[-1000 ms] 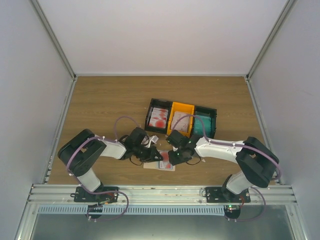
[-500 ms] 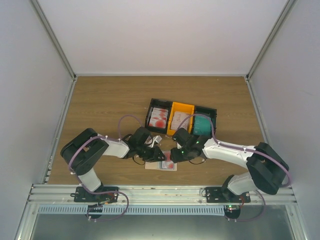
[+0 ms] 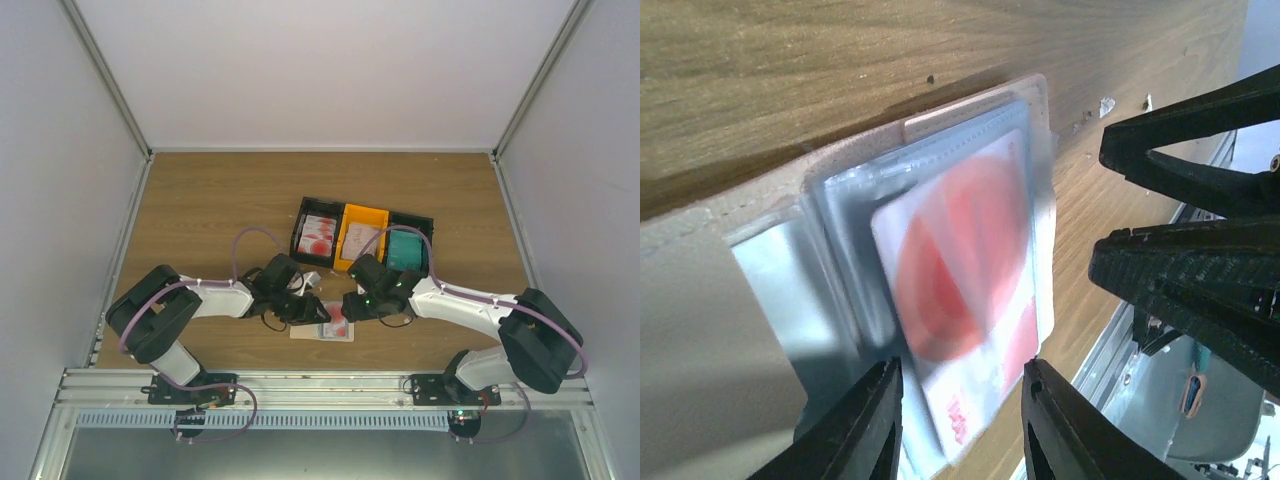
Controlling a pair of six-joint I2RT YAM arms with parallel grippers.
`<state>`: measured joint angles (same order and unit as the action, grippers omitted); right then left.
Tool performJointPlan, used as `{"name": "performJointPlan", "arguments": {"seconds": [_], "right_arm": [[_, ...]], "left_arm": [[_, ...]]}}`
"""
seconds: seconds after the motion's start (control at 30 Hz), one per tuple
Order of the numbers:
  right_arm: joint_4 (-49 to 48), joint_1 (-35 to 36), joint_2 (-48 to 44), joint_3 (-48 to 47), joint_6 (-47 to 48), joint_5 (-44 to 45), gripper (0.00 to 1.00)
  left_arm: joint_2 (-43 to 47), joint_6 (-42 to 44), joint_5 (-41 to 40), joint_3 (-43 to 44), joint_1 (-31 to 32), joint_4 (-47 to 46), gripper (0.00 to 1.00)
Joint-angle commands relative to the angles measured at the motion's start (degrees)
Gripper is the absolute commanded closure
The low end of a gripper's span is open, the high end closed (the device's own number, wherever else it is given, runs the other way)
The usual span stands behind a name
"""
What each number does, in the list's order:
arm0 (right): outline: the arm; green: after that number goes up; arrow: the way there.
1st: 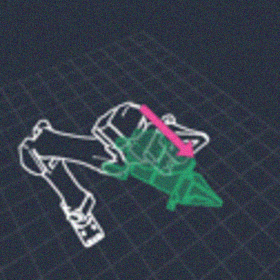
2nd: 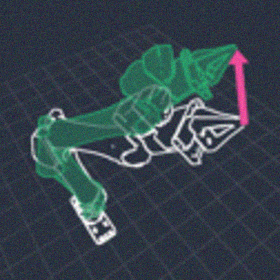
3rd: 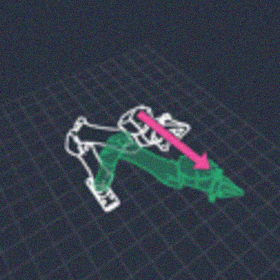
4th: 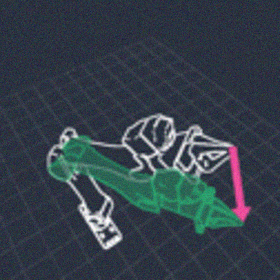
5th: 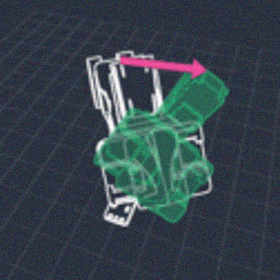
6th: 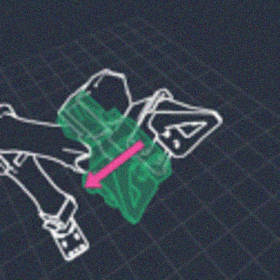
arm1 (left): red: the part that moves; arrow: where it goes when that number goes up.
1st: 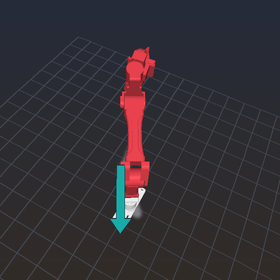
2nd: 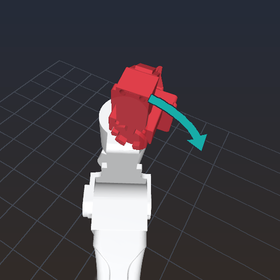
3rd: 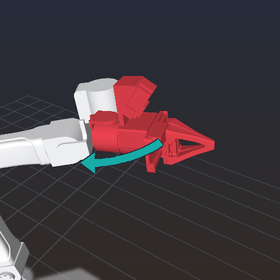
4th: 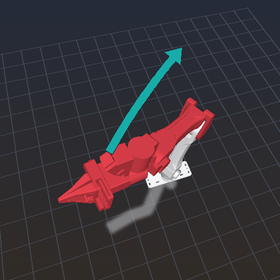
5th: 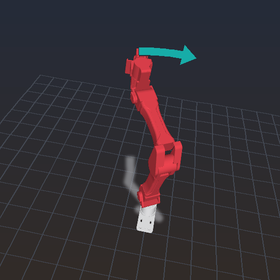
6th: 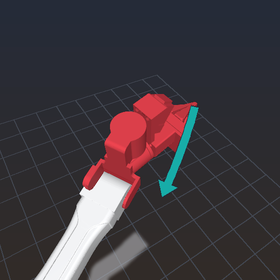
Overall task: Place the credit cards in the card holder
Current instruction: Insert the credit card into the card holder.
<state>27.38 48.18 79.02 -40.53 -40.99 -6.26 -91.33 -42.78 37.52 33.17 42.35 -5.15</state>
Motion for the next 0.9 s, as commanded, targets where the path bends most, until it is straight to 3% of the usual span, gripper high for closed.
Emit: {"name": "performJointPlan", "arguments": {"seconds": [0.0,0.3,0.87], "right_arm": [[-0.8,-0.3,-1.1,0.7,-0.9,1.1,0.51],[-0.9,-0.3,-0.8,0.7,-0.7,1.1,0.51],[-1.4,-0.3,-2.5,2.0,-1.0,0.7,0.52]], "left_arm": [[2.0,1.5,-1.9,0.5,0.6,2.0,0.63],[2.7,2.1,-3.8,1.5,0.8,3.9,0.58],[-3.5,2.9,-8.6,6.4,3.0,8.1,0.83]]}}
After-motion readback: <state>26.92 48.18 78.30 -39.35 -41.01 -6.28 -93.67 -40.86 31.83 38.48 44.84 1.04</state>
